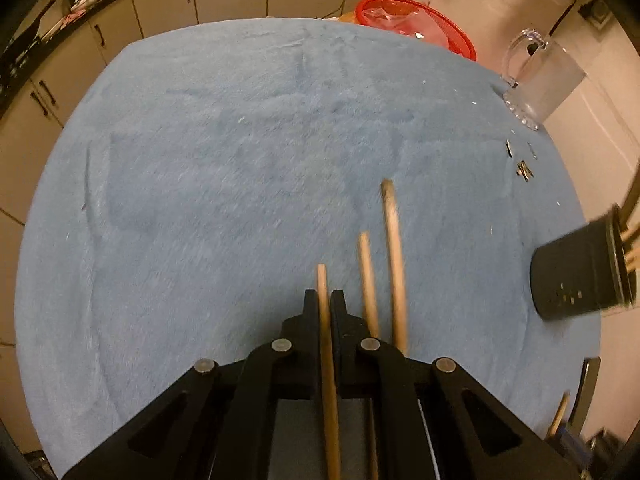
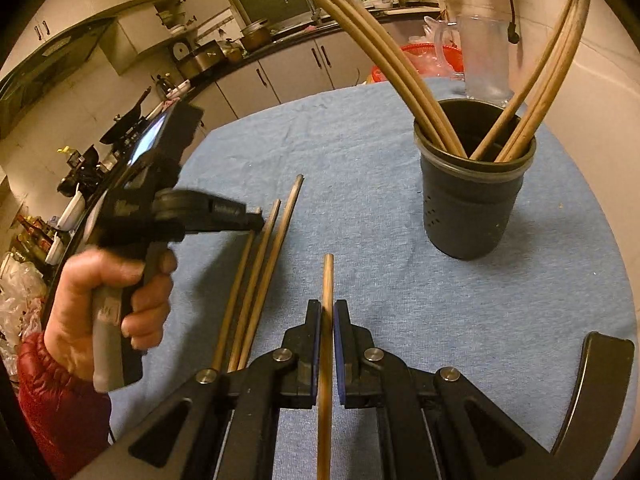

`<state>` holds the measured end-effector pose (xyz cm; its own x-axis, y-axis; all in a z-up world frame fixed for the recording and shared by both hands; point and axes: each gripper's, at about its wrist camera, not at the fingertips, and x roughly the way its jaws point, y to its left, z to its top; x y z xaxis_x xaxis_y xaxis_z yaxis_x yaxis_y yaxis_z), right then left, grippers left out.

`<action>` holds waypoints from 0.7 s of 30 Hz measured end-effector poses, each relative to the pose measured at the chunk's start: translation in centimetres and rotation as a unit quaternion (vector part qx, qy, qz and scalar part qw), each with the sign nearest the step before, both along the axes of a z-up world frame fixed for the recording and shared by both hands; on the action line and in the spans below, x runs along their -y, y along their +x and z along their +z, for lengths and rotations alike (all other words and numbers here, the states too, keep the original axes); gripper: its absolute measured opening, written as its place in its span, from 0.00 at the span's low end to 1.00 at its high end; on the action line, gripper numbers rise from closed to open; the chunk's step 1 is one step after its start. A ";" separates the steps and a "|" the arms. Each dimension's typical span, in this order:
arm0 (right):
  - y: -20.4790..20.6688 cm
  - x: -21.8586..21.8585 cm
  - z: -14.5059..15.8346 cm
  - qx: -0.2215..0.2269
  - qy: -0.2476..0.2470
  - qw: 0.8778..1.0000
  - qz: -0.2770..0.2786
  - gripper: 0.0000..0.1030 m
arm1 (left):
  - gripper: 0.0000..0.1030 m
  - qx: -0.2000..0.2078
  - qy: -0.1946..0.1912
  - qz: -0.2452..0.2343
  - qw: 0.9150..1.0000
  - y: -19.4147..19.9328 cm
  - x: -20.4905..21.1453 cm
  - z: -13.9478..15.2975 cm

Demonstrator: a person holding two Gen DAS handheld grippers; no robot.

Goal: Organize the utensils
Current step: 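Grasp another wooden chopstick with the right tool while the left tool grasps one, then lift the right tool's chopstick upright while the left tool lifts its own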

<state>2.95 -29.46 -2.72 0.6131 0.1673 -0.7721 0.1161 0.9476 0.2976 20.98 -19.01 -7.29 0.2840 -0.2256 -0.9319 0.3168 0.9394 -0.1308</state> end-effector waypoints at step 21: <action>-7.3 -2.4 10.1 0.208 -0.028 0.978 0.019 0.06 | 0.05 0.211 -0.137 -0.020 0.968 -13.5 -7.7 16.3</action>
<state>-4.34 -27.10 7.37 0.8701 0.1609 -0.4658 -0.0402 0.9652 0.2584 7.49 -11.26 9.00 0.6117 -0.4668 -0.6387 0.4318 0.8735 -0.2249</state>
